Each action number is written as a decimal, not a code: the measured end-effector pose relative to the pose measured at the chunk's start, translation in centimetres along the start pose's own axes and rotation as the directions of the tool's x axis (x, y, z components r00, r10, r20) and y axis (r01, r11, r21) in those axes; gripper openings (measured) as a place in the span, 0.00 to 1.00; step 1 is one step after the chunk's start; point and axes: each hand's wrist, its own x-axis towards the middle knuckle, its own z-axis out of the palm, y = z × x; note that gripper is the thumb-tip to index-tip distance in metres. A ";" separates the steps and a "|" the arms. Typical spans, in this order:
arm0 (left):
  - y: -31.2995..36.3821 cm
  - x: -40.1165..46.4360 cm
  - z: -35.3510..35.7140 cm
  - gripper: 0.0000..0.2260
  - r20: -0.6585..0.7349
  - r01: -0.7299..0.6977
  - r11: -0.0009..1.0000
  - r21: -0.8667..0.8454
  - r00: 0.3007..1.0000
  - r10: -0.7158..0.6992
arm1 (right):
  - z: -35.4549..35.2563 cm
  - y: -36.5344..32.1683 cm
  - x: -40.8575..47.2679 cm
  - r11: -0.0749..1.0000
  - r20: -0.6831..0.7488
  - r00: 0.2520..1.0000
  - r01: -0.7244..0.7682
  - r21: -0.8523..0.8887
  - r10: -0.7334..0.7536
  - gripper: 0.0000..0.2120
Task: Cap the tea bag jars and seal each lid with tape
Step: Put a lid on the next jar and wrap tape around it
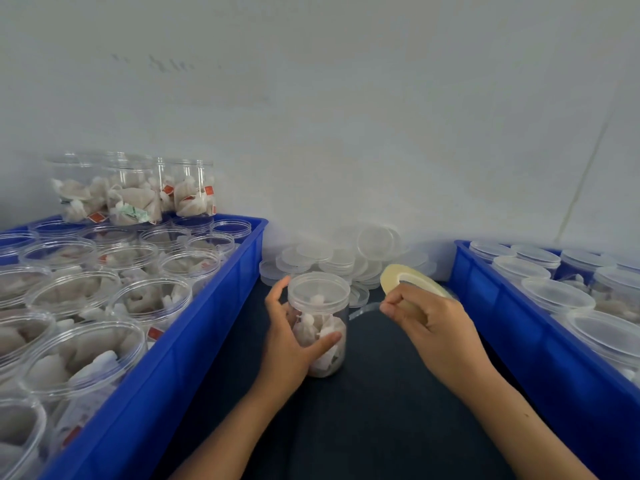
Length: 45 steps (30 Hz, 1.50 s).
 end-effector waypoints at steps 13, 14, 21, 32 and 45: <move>1.4 -0.3 0.3 0.32 0.086 0.020 0.999 -0.028 0.996 -0.017 | 1.2 -0.9 2.3 0.974 0.165 0.980 -0.139 0.177 0.110 0.11; 1.6 -0.4 0.4 0.32 0.091 0.015 0.998 -0.053 0.996 -0.011 | 1.3 -1.0 2.4 0.968 0.164 0.979 -0.153 0.199 0.121 0.11; 2.9 0.0 0.4 0.27 0.173 -0.072 0.990 -0.119 0.981 0.092 | 1.6 -1.4 2.4 0.978 0.143 0.978 -0.170 0.125 0.151 0.11; 3.5 0.0 0.7 0.15 0.064 -0.005 0.975 -0.223 0.998 0.019 | 2.3 -3.3 2.0 0.975 0.130 0.969 -0.219 0.039 0.212 0.11; 3.4 0.3 0.9 0.12 0.055 0.015 0.970 -0.243 0.998 -0.002 | 0.8 -3.4 2.2 0.973 0.185 0.957 -0.230 0.022 0.222 0.12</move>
